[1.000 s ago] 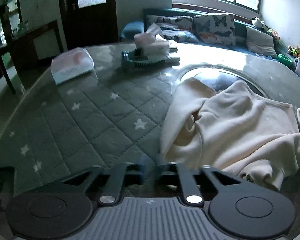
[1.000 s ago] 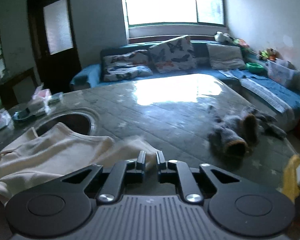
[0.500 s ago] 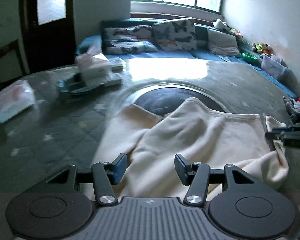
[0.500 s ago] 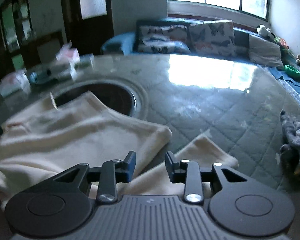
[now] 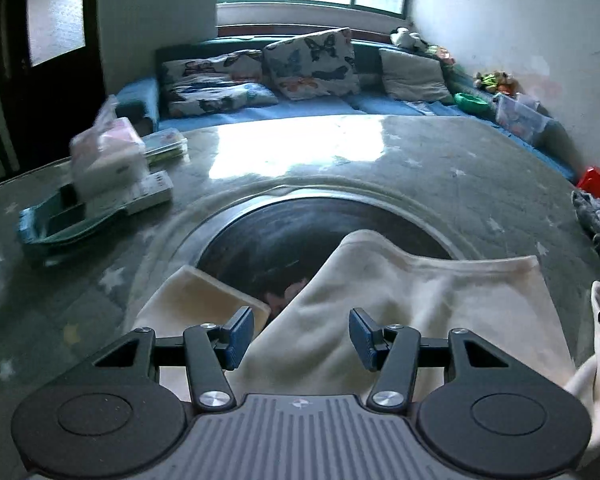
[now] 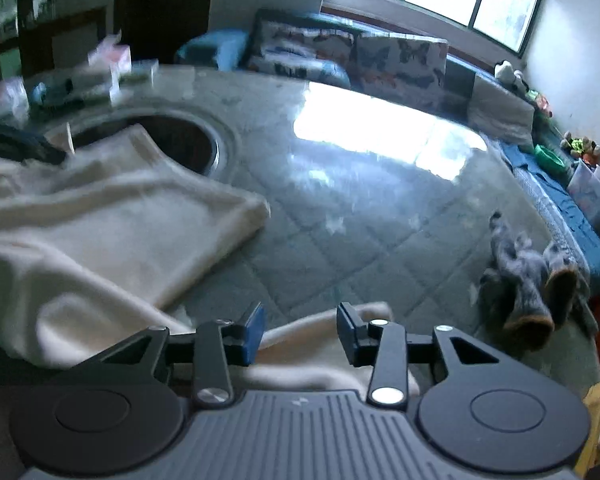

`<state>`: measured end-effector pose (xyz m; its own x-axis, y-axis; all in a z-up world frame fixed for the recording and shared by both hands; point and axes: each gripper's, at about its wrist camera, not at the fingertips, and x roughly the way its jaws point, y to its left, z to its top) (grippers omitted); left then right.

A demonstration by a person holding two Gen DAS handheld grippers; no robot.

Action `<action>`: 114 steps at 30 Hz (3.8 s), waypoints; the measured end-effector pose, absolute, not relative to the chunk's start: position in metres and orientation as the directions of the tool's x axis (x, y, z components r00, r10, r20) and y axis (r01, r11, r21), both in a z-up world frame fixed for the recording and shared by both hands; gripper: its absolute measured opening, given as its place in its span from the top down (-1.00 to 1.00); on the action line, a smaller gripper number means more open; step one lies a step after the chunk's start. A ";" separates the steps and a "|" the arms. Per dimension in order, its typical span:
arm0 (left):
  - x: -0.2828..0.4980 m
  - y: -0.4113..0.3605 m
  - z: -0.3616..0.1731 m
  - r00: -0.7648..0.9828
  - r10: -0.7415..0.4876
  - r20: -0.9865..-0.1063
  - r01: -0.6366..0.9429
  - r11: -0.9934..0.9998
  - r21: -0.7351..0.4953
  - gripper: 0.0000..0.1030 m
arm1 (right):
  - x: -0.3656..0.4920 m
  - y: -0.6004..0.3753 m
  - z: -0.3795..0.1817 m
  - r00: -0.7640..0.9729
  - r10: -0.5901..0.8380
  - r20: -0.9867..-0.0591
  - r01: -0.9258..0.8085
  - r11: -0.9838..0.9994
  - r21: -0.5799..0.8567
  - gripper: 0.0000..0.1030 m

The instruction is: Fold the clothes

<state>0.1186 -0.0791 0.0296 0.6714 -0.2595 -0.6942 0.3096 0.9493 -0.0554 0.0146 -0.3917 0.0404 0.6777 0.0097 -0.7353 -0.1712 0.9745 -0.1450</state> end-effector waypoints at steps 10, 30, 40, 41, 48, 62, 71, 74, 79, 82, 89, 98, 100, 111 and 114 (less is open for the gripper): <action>0.139 -0.084 0.014 0.641 -0.299 -0.707 0.353 0.933 -0.075 0.81 | 0.046 -0.381 0.057 0.711 0.105 -0.696 -0.218 0.973 -0.076 0.21; 0.046 -0.113 0.051 0.593 -0.519 -0.615 0.635 0.772 -0.040 0.13 | 0.063 -0.390 0.033 0.679 0.120 -0.724 -0.158 0.987 0.015 0.20; 0.065 -0.118 0.031 0.519 -0.502 -0.692 0.655 0.754 -0.055 0.55 | 0.073 -0.387 0.023 0.657 0.121 -0.744 -0.157 0.987 0.023 0.18; 0.067 -0.119 0.027 0.512 -0.495 -0.702 0.652 0.756 -0.058 0.77 | 0.074 -0.387 0.022 0.655 0.123 -0.745 -0.157 0.987 0.025 0.18; 0.084 -0.090 0.036 0.687 -0.360 -0.631 0.454 0.891 -0.015 0.95 | 0.083 -0.388 0.020 0.644 0.146 -0.751 -0.151 0.987 0.062 0.18; 0.119 -0.040 0.027 0.780 -0.104 -0.618 0.160 0.986 0.036 0.96 | 0.111 -0.363 0.019 0.658 0.127 -0.742 -0.201 0.979 -0.012 0.84; 0.148 -0.029 0.028 0.770 -0.069 -0.634 0.107 0.994 0.023 0.94 | 0.159 -0.324 0.012 0.715 0.007 -0.699 -0.214 0.954 -0.210 0.88; 0.152 -0.012 0.029 0.758 -0.088 -0.646 0.080 0.996 -0.041 0.90 | 0.180 -0.314 0.010 0.719 -0.020 -0.695 -0.203 0.950 -0.236 0.87; 0.135 0.014 0.033 0.750 -0.111 -0.652 0.099 0.994 -0.055 0.81 | 0.186 -0.317 0.017 0.703 0.012 -0.711 -0.219 0.955 -0.201 0.77; 0.119 0.020 0.032 0.720 -0.160 -0.675 0.159 0.985 -0.064 0.52 | 0.174 -0.324 0.023 0.708 0.039 -0.706 -0.226 0.958 -0.174 0.69; 0.099 0.009 0.017 0.694 -0.152 -0.704 0.225 0.974 0.012 0.48 | 0.140 -0.331 0.031 0.691 0.100 -0.716 -0.277 0.951 -0.134 0.35; 0.056 0.036 0.038 0.774 0.070 -0.629 -0.035 0.997 0.069 0.84 | 0.079 -0.364 0.034 0.687 0.075 -0.723 -0.252 0.958 -0.140 0.27; 0.043 0.054 0.039 0.754 0.124 -0.645 -0.115 0.992 0.056 0.83 | 0.064 -0.378 0.035 0.695 0.054 -0.717 -0.222 0.965 -0.142 0.27; -0.013 0.095 0.036 0.698 0.157 -0.699 -0.179 0.983 0.042 0.21 | 0.012 -0.455 0.038 0.710 -0.039 -0.703 -0.022 0.997 -0.077 0.28; -0.023 0.081 0.049 0.738 0.108 -0.666 -0.108 0.993 0.041 0.21 | 0.011 -0.468 0.039 0.710 -0.031 -0.704 0.004 0.999 -0.040 0.29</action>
